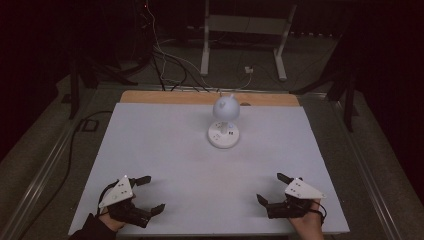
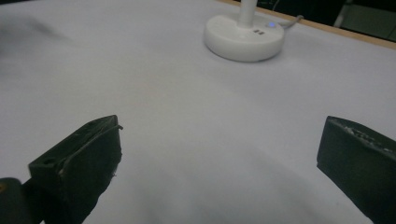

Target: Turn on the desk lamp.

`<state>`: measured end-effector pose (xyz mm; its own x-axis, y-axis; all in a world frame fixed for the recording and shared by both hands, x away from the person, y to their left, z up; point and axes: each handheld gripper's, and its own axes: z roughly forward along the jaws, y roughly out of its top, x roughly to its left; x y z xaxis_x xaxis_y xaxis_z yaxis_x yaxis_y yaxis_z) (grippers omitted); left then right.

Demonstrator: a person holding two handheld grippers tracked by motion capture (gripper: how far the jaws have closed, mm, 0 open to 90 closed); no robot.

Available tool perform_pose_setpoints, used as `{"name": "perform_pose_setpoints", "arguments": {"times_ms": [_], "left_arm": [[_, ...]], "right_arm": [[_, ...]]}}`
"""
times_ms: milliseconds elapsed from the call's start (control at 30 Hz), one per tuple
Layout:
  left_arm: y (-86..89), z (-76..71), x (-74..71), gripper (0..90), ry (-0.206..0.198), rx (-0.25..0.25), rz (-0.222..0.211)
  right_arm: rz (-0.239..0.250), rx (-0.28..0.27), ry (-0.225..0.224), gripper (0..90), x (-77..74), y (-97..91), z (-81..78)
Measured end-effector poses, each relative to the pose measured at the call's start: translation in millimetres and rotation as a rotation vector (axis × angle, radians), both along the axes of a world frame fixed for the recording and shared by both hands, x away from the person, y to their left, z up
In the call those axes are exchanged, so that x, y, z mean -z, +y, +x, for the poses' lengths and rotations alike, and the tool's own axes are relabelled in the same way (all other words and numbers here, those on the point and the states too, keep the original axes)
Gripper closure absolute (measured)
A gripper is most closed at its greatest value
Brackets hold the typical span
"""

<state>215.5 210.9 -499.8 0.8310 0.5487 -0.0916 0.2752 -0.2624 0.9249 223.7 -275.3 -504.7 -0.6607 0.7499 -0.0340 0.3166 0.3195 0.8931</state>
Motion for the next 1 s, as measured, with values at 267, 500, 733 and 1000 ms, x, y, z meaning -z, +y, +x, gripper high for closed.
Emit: {"name": "perform_pose_setpoints", "arguments": {"times_ms": [267,500,733,1000], "left_arm": [[0.2,-0.2,-0.5,0.3,-0.005,0.002,-0.001],[-0.5,-0.3,-0.4,0.3,-0.002,0.012,0.0],[-1.3,0.2,-0.1,0.3,0.005,0.018,-0.001],[-1.2,0.2,0.2,0.3,0.012,0.02,0.0]], "right_arm": [[-0.024,0.021,0.018,0.0,-0.1,-0.6,0.9],[-0.038,0.032,0.014,0.0,-2.7,2.2,-2.0],[-0.035,0.044,0.036,0.0,-4.3,2.6,-2.1],[-0.058,0.04,0.07,0.0,-6.4,7.9,-0.1]]}}
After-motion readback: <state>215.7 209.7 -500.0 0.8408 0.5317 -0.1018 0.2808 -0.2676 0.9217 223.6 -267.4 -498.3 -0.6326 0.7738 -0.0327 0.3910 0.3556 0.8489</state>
